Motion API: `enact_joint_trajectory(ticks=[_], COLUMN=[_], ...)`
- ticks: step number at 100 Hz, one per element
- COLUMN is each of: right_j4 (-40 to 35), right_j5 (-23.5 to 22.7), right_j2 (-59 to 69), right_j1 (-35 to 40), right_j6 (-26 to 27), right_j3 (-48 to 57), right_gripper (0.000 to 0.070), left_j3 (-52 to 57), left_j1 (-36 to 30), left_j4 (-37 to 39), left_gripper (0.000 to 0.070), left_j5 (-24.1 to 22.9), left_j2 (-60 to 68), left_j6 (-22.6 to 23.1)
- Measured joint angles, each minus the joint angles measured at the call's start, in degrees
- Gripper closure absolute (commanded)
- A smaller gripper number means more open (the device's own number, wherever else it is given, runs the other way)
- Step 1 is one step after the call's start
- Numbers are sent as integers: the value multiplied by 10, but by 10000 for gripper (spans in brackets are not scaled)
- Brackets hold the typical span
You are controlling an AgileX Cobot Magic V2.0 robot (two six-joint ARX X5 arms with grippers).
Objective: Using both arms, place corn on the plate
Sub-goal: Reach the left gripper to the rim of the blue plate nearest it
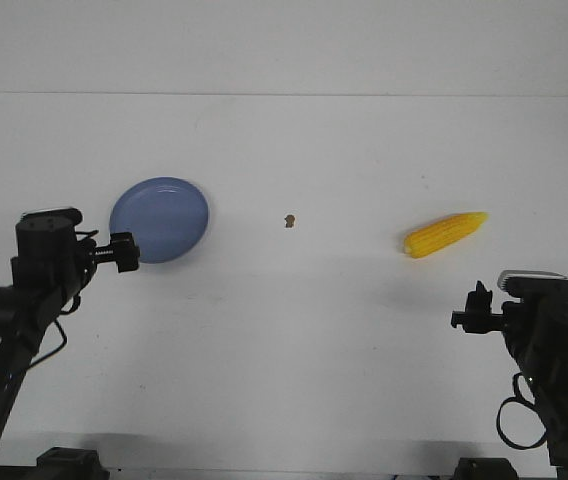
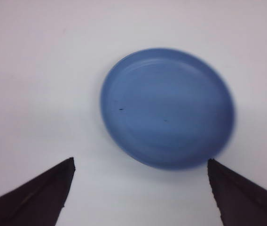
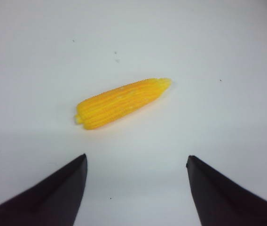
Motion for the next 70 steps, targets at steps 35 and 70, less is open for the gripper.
enact_joint_trajectory(ticks=[35,70], right_j4=[0,0], right_j5=[0,0], right_j2=[0,0], right_j1=[0,0], right_j6=[1,1], right_j3=[0,0], right_gripper=[251,251], left_j3=[172,198], left_j1=[45,64], left_j4=[-4,-18], left_gripper=[118,119], left_j5=[0,15], left_j2=[269,398], left_j6=[-5,-5])
